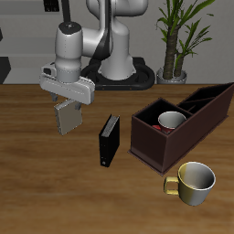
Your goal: Place the red mug into the left desk caddy's right compartment and place the yellow book into the left desk caddy's back compartment
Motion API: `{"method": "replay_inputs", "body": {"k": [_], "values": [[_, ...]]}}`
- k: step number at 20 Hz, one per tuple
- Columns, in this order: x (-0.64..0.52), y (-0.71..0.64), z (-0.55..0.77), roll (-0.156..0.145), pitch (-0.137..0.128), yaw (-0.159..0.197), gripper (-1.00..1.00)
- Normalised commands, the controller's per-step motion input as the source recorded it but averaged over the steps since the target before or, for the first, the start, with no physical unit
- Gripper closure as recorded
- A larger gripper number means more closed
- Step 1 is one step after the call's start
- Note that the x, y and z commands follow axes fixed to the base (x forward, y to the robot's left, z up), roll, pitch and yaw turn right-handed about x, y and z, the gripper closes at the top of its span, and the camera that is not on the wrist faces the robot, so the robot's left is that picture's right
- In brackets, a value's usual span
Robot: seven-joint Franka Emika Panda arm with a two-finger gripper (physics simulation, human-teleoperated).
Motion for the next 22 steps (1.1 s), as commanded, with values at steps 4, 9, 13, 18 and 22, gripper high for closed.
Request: {"method": "replay_inputs", "body": {"k": [4,9,13,18,22], "values": [[0.04,-0.06,-0.16,-0.019,0.040,-0.039,1.00],[0.04,0.03,-0.06,0.012,0.009,-0.003,1.00],[0.01,0.11,0.14,0.006,-0.006,-0.001,1.00],[0.00,0.14,0.30,0.020,-0.021,0.025,1.00],[-0.08,0.18,0.36,0.005,-0.030,0.028,1.00]]}}
